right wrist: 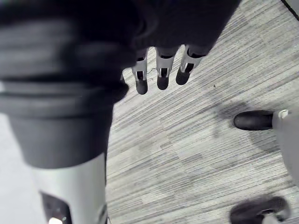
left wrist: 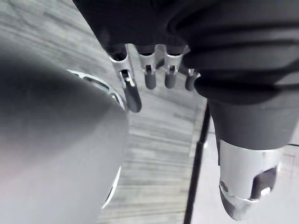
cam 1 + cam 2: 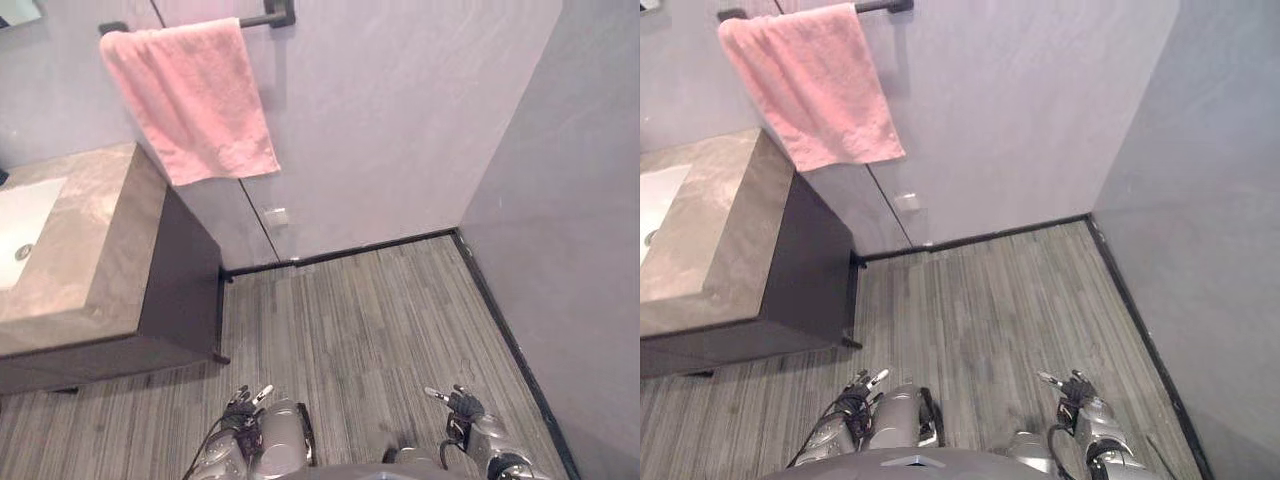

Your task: Organize washtable

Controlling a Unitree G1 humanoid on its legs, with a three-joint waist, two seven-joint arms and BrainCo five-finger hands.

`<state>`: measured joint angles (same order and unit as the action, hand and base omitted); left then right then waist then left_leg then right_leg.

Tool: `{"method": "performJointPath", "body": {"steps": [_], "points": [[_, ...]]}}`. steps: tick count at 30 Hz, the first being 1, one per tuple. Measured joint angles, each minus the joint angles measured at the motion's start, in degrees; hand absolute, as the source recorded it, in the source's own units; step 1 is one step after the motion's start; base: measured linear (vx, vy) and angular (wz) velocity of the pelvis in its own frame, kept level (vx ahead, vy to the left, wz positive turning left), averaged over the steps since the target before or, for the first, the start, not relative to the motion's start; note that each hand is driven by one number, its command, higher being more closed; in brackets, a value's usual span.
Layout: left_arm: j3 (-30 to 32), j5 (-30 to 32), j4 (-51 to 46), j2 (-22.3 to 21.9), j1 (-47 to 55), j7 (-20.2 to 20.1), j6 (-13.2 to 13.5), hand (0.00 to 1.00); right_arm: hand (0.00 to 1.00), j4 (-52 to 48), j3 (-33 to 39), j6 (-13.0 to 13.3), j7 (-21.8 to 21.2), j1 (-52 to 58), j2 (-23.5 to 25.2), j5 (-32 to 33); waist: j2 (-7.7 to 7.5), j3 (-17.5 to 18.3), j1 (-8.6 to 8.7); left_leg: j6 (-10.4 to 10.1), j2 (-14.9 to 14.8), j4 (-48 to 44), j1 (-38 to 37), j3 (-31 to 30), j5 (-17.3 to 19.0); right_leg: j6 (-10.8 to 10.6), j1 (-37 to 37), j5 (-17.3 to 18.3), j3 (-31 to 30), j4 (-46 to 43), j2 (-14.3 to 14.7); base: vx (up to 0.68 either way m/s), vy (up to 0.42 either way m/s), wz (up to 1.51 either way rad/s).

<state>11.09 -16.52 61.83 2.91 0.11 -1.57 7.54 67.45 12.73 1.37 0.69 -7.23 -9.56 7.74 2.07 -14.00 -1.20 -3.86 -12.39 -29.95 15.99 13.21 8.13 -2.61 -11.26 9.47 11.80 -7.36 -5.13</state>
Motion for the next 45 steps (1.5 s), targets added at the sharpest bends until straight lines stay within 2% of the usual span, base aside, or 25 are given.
{"method": "performJointPath", "body": {"steps": [1,3,4,5,6,7,10,11,12,14,16,19,21,22,23,27,32,34,35,36,38,40,42,43,45], "points": [[0.1,-0.01,0.49,-0.11,0.01,0.07,0.02,0.0,0.0,0.0,-0.02,0.03,-0.01,0.87,0.11,-0.03,0.04,0.07,0.12,0.23,0.1,10.25,-0.95,-1.44,-2.86,-1.72,-1.39,1.33,-0.05,-0.05,-0.61,0.51,0.19,-0.31],[0.19,-0.04,1.04,-0.09,0.0,0.44,-0.01,0.0,0.0,-0.02,-0.15,0.23,-0.04,2.73,0.11,-0.13,0.15,0.61,0.33,0.36,0.17,17.46,-1.61,-2.44,-7.64,-3.55,-3.41,4.12,-0.09,-0.38,-1.62,0.44,0.233,-0.14],[0.07,-0.02,1.35,-0.4,0.34,0.6,-0.21,0.0,0.0,-0.01,-0.14,0.41,-0.05,4.72,-0.28,-0.56,1.51,1.58,0.76,1.13,0.01,20.21,-1.67,-3.17,-12.07,-5.47,-4.78,6.84,-0.11,-1.56,-1.79,0.46,0.349,0.04],[0.29,-0.02,2.01,0.11,0.08,0.67,-0.17,0.0,0.0,0.2,-0.06,0.39,0.07,5.6,0.25,-0.63,0.08,1.83,0.85,-1.17,1.88,18.1,-1.69,-3.48,-15.57,-7.03,-5.96,8.64,-0.34,-3.11,-3.89,0.56,0.443,0.25],[0.15,0.03,2.27,1.69,-0.03,0.89,-0.33,0.0,0.0,0.51,-0.05,0.4,-0.33,6.63,1.91,-0.7,-2.61,3.15,1.0,0.23,5.14,18.39,-1.8,-2.75,-14.08,-8.55,-4.75,7.51,-0.21,-5.8,-7.31,0.44,0.35,0.27],[0.15,0.07,2.51,2.31,0.0,0.94,-0.53,0.0,0.0,0.6,0.14,0.4,-0.53,6.88,2.62,-0.72,-3.19,3.5,0.97,0.62,6.05,18.87,-2.29,-2.48,-13.77,-9.31,-4.05,6.09,-0.36,-7.39,-8.3,0.46,0.358,0.35],[0.35,0.28,3.43,2.79,0.59,0.93,-1.28,0.0,0.0,0.7,3.44,0.44,-0.78,7.49,3.98,-1.12,-3.77,4.25,0.56,3.99,9.63,18.96,-6.04,-2.43,-10.92,-8.93,-1.16,-3.65,-5.09,-17.54,-10.76,0.41,0.348,0.31],[0.12,0.75,3.41,2.76,1.12,0.89,-1.31,0.0,0.0,0.67,4.13,0.47,-0.78,7.5,4.07,-1.06,-3.65,4.68,0.31,4.92,10.84,19.98,-8.5,-2.47,-9.84,-7.69,1.41,-9.39,-7.45,-24.19,-11.49,0.4,0.279,0.21],[-0.27,1.45,3.33,3.01,1.76,0.9,-1.3,0.0,0.0,0.66,5.27,0.49,-0.86,7.47,4.5,-1.05,-3.5,4.9,0.27,5.8,11.63,21.45,-11.28,-2.35,-9.22,-4.78,4.2,-14.82,-9.44,-30.58,-12.01,0.37,0.255,0.14],[-2.1,2.15,3.41,3.69,2.5,0.89,-1.38,0.0,0.0,0.1,5.66,0.62,-1.29,7.35,5.36,-0.92,-3.33,4.92,0.35,6.54,12.56,24.08,-14.95,-2.05,-8.69,-2.5,8.73,-13.55,-9.47,-39.41,-12.78,0.12,0.124,-0.03],[-2.68,3.02,3.52,4.19,3.32,0.91,-1.68,0.0,0.0,-0.1,5.88,0.82,-1.36,6.96,5.14,-1.05,-2.84,4.75,0.44,6.76,12.86,26.55,-18.76,-1.78,-8.29,-2.48,12.41,-8.79,-7.34,-42.36,-12.52,-0.08,-0.007,-0.1],[-4.33,3.57,3.52,4.28,4.1,0.92,-2.08,0.0,0.0,-0.1,4.74,0.85,-1.35,6.94,5.04,-1.05,-2.07,5.44,0.88,6.72,11.91,28.22,-21.57,-2.65,-6.03,-3.08,14.21,0.52,-2.81,-31.61,-8.96,-0.21,-0.091,0.05],[-4.36,3.58,3.52,4.16,4.0,0.93,-2.11,0.0,0.0,-0.09,3.54,0.88,-1.29,6.71,4.81,-1.03,-1.81,5.5,0.91,6.01,11.0,28.95,-22.19,-2.72,-5.52,-2.71,14.15,1.08,-0.99,-21.67,-6.52,-0.03,-0.111,0.07],[-4.36,3.59,3.52,4.47,4.06,0.91,-2.11,0.0,0.0,-0.07,2.5,0.87,-1.28,6.69,4.84,-1.03,-2.35,5.77,0.87,5.49,10.69,29.92,-22.14,-2.58,-5.45,-2.92,13.32,-1.31,-1.03,-8.99,-4.12,0.08,-0.145,0.12],[-4.38,3.59,3.53,4.81,4.02,0.93,-2.13,0.0,0.0,-0.03,2.42,0.84,-1.28,6.7,4.97,-1.01,-3.02,5.85,0.92,5.01,11.05,30.31,-22.14,-2.58,-5.65,-2.12,13.23,-4.09,-1.65,-5.65,-3.8,0.13,-0.239,0.26],[-4.81,4.55,5.57,3.75,3.12,0.98,-2.08,0.0,0.0,0.27,3.56,0.7,-1.22,6.87,3.97,-0.41,-1.25,7.12,1.99,0.51,8.95,34.37,-23.14,-5.23,-8.64,-0.95,11.52,-4.51,1.79,-2.8,-1.48,0.14,-0.196,0.33],[-4.88,4.64,5.55,3.55,2.31,0.66,-2.07,0.0,0.0,0.62,3.55,0.51,-1.28,7.34,4.41,-0.56,-1.87,7.29,1.5,-0.64,7.06,34.46,-25.16,-7.64,-8.21,-0.19,6.25,-4.46,4.72,0.94,0.76,0.16,-0.146,0.31],[-4.97,4.65,5.38,3.61,1.94,0.58,-2.05,0.0,0.0,0.71,2.88,0.5,-1.3,7.12,4.74,-0.61,-2.57,7.01,1.05,-0.94,6.92,27.85,-22.67,-8.01,-4.97,0.21,6.01,-3.98,4.87,0.92,0.65,0.12,-0.07,0.08],[-5.01,4.63,5.05,3.58,1.44,0.54,-1.85,0.0,0.0,0.72,2.33,0.5,-1.34,6.9,4.81,-1.13,-3.15,6.63,1.22,-1.31,6.92,18.32,-18.0,-8.09,-2.06,0.28,5.65,-3.64,5.43,0.84,0.22,0.02,-0.004,0.25],[-4.94,4.61,4.38,3.37,0.89,0.48,-1.82,0.0,0.0,0.69,2.13,0.52,-1.37,6.77,4.68,-1.34,-3.45,6.03,1.32,-1.51,6.91,8.04,-13.4,-8.65,-1.06,0.3,4.49,-3.48,6.26,0.79,-0.27,-0.02,0.004,0.29],[-4.99,4.58,3.34,2.93,0.7,0.54,-1.5,0.0,0.0,0.63,0.87,0.55,-1.34,6.88,3.66,-2.37,-2.87,5.39,0.62,-1.59,6.89,0.01,-10.54,-9.7,-1.12,0.35,2.47,-2.89,6.22,0.53,-0.72,-0.05,0.007,0.09],[-5.11,4.57,3.32,2.34,0.78,0.56,-1.17,0.0,0.0,0.42,0.86,0.63,-1.27,6.58,3.46,-2.73,-2.87,5.43,0.51,-1.52,7.07,0.49,-11.04,-9.74,-0.65,0.32,2.15,-2.71,6.22,0.47,-1.62,-0.01,0.017,0.0],[-4.81,4.54,3.44,1.9,0.83,0.53,-1.19,0.0,0.0,0.24,0.81,0.62,-1.22,5.87,3.42,-2.72,-1.79,5.21,0.94,0.1,5.21,6.77,-12.11,-7.96,1.94,0.06,3.43,-2.68,5.89,0.56,-1.85,-0.09,0.034,-0.01],[-4.67,4.53,3.3,1.91,1.04,0.61,-1.13,0.0,0.0,0.32,0.67,0.6,-1.2,5.96,3.41,-2.7,-1.73,5.26,0.82,-0.22,4.76,9.84,-12.79,-8.01,1.47,-0.32,3.83,-2.61,5.31,0.33,-1.84,-0.12,0.022,-0.14],[-4.19,3.86,2.89,1.68,1.8,0.95,-1.0,0.0,0.0,0.33,-0.96,0.59,-1.01,5.89,2.92,-2.63,-0.45,6.03,0.64,-3.09,3.62,17.19,-15.17,-7.73,-0.51,-1.78,6.1,-1.12,3.34,-1.94,-1.92,-0.04,0.119,-0.41]]}}
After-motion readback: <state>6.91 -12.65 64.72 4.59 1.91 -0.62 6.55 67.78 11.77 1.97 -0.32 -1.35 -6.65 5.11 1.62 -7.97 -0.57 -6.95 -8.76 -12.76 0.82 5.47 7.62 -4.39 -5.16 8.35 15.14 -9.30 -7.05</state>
